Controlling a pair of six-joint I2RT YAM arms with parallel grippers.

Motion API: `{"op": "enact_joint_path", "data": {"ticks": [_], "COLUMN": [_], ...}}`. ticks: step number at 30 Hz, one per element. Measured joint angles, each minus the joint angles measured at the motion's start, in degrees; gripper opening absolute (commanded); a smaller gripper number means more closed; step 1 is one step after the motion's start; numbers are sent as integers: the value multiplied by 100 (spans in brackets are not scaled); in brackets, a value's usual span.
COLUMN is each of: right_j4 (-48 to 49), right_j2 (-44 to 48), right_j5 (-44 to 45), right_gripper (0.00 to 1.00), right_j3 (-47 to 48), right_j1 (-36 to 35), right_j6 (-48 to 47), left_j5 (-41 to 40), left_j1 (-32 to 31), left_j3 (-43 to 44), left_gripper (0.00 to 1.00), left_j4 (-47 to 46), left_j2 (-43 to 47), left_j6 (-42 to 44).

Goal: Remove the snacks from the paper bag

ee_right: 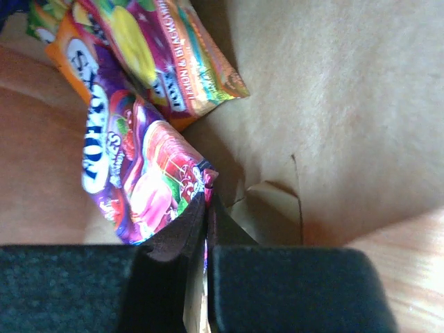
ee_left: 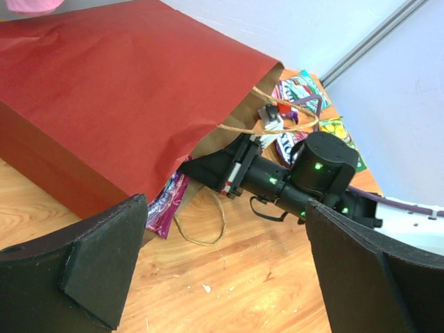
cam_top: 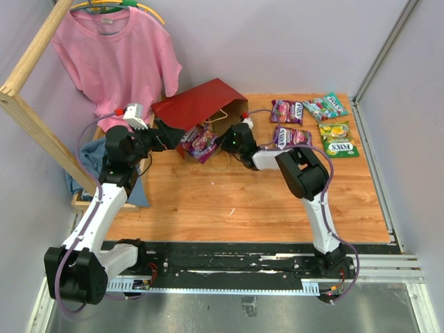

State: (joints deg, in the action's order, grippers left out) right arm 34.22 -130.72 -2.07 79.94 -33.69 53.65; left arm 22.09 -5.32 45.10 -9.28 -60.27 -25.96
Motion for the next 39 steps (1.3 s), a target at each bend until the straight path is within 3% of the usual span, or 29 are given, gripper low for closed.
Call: {"op": "enact_joint_path", "data": {"ticks": [13, 19, 24, 30, 33, 39], "right_j4": [588, 616, -452, -2105, -2623, -2940], "right_j2": [2013, 3574, 5176, 6655, 6616, 5805], "right_j5": [-422, -804, -999, -1473, -1622, -1834], "right_gripper": [1, 1, 1, 1, 2, 2], "right_j3": [-1670, -3375, -4918, -5298, -5147, -4750], "right_j1": [59, 442, 990, 2391, 3060, 3300], "right_j6": [85, -4, -334, -933, -1290, -1587], "left_j5": [-168, -234, -149, 326, 256, -361], "left_j1": [0, 0, 2, -76, -535, -2315], "left_j3": [0, 0, 0, 2, 35, -225], "left_gripper": [100, 100, 100, 100, 100, 99], "left_j4": [157, 219, 210, 72, 37, -398], "left_j2": [0, 0, -13, -188, -313, -540], "left_j6": [81, 136, 120, 66, 68, -114]}}
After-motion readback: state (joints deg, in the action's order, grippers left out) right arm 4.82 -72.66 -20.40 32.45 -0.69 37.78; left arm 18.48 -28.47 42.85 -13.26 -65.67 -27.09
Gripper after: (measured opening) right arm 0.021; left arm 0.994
